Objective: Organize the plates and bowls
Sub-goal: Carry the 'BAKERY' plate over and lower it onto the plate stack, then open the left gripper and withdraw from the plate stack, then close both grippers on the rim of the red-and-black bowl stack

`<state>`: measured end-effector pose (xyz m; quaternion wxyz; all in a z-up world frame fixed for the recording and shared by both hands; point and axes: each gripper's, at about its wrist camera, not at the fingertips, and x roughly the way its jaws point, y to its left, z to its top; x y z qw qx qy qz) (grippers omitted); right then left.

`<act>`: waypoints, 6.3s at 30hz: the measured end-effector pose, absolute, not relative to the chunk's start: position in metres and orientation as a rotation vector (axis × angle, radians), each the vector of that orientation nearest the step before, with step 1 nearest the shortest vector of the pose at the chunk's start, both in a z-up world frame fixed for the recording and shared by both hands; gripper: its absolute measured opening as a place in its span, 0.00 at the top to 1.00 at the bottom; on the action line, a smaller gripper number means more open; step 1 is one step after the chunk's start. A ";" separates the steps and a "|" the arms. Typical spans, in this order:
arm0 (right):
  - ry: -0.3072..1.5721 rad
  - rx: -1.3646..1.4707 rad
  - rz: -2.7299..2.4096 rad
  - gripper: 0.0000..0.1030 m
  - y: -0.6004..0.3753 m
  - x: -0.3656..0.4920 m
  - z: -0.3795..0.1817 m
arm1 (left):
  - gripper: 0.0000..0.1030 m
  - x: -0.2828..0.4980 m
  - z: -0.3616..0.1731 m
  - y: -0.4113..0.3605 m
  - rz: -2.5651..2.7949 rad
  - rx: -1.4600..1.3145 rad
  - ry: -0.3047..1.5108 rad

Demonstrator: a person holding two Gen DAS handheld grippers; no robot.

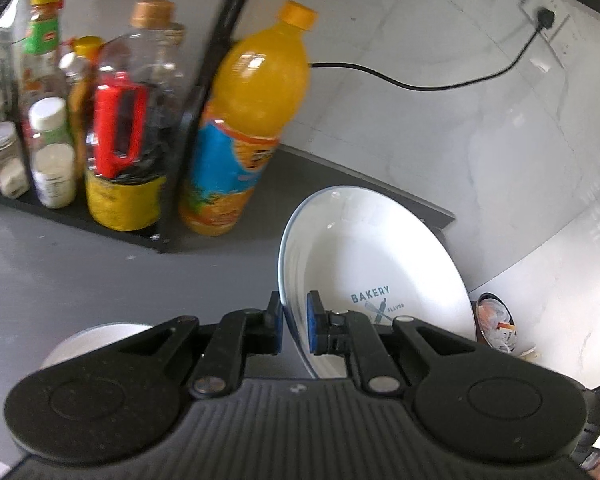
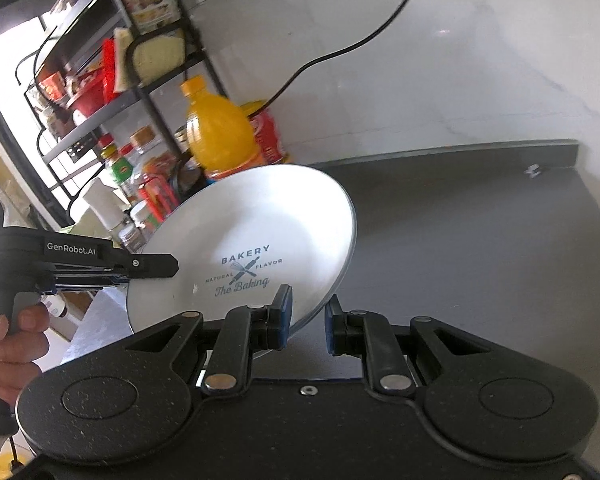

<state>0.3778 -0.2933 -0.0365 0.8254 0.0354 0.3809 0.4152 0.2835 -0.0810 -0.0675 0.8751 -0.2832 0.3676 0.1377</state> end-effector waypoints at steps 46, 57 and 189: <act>1.057 -0.118 0.933 0.84 -0.189 0.286 -0.109 | 0.91 0.164 -0.171 -0.008 0.430 -0.725 0.966; 1.093 -0.153 0.927 0.84 -0.177 0.283 -0.119 | 0.90 0.159 -0.190 0.001 0.438 -0.743 1.005; 1.180 0.197 0.566 0.40 -0.448 0.388 -0.138 | 0.51 0.335 -0.180 -0.220 0.264 -0.537 1.125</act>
